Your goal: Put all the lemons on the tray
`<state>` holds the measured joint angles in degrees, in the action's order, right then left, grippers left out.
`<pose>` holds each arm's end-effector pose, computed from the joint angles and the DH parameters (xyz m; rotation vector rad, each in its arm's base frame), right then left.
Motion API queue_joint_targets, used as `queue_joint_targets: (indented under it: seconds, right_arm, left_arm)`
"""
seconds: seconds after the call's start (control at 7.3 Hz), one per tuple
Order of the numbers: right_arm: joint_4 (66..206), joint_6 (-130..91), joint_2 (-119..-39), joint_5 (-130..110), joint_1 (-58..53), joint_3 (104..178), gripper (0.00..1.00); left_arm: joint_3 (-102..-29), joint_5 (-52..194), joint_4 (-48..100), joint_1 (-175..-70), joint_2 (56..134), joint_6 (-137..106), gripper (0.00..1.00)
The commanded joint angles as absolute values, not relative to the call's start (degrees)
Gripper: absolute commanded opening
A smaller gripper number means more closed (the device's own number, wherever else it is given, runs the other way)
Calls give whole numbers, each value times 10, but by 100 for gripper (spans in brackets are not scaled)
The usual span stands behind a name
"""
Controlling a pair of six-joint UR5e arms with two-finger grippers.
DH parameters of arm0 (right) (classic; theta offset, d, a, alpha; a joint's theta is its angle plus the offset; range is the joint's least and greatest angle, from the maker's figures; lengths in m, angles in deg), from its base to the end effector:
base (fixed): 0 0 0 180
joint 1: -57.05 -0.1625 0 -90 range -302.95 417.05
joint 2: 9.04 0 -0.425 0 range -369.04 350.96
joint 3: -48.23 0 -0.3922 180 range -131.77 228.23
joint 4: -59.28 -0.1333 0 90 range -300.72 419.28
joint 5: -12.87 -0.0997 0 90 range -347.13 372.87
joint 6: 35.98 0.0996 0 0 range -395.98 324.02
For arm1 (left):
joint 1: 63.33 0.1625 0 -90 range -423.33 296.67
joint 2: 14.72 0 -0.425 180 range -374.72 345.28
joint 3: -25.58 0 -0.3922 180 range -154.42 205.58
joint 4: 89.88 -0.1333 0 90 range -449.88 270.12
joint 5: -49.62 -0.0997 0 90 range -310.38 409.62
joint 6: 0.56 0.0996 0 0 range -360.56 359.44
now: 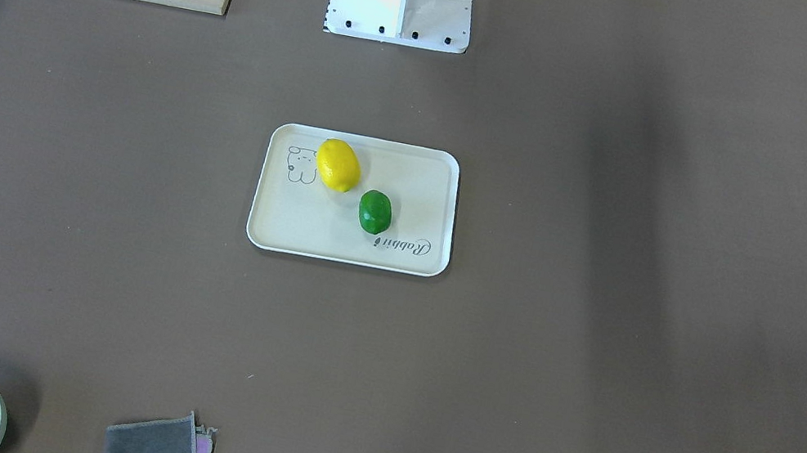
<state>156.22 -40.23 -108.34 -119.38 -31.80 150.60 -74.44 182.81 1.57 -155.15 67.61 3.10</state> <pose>0.0579 -0.4187 0.6412 -0.0445 -0.7387 -0.0650 -0.0791 -0.4371 0.6335 0.0991 0.7497 0.0556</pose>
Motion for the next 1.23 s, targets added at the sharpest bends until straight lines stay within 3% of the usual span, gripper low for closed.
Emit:
queue_joint_targets:
  seconds: [0.0, 1.1]
  right_arm:
    - [1562, -402, -1084, -1195, -311, 1507, 100]
    - [1545, -403, -1088, -1226, -288, 1518, 100]
  left_arm:
    - [-751, 1878, 16, -1552, 663, 30, 98]
    - [-757, 1880, 21, -1550, 653, 30, 98]
